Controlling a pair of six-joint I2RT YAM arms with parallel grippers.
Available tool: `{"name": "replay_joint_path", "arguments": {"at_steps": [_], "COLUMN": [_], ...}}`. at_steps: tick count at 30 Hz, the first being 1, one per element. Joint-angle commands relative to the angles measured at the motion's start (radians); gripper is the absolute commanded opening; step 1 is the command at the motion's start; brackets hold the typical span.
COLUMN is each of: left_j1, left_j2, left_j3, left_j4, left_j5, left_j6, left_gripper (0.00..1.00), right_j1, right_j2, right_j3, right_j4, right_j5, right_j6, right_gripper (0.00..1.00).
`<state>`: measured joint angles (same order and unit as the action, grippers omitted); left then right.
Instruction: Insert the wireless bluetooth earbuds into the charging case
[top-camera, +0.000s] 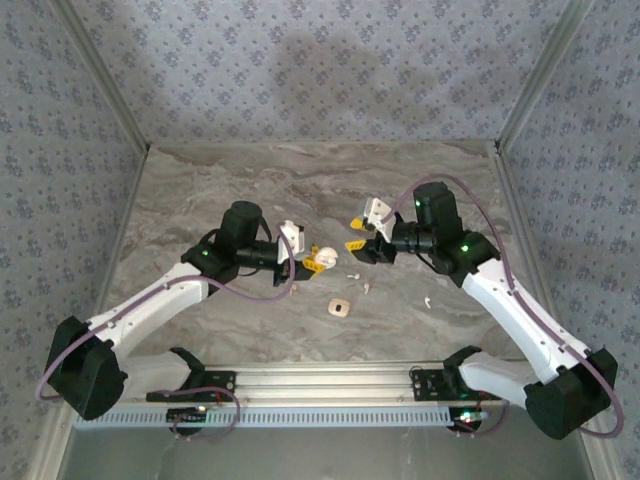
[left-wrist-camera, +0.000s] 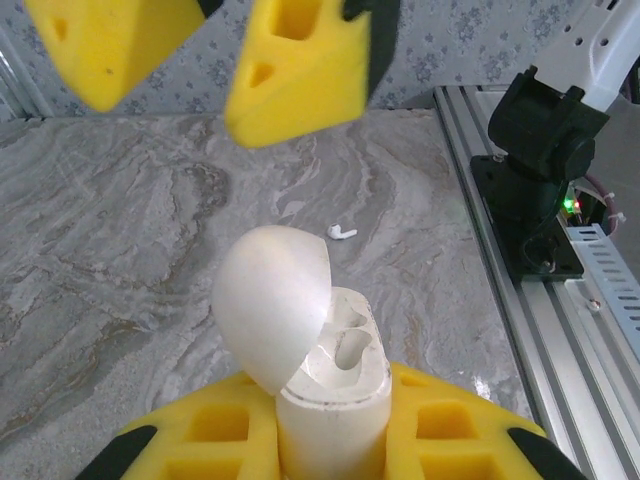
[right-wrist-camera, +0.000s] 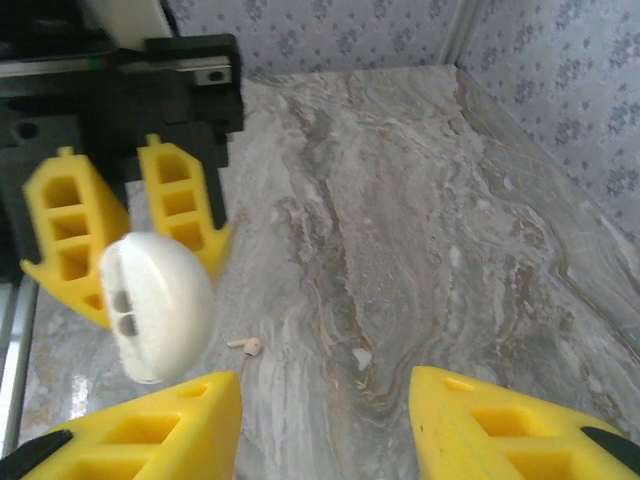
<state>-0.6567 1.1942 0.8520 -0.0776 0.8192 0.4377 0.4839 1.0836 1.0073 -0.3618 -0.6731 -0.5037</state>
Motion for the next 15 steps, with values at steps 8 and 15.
{"name": "replay_joint_path", "arguments": {"at_steps": [8,15], "left_j1": [-0.003,-0.004], "left_j2": [-0.018,-0.017], "left_j3": [-0.028,-0.035], "left_j4": [0.055,0.079], "left_j5": [0.033,0.023], "left_j6": [-0.023,-0.036], "left_gripper": [0.16,0.16], "right_j1": [0.014,0.039], "right_j2": [0.01,0.048], "right_j3": [-0.034,-0.02], "right_j4": [0.067,0.087], "right_j5": [-0.134,-0.141], "right_j6": [0.068,0.092], "right_gripper": [0.51,0.51]}}
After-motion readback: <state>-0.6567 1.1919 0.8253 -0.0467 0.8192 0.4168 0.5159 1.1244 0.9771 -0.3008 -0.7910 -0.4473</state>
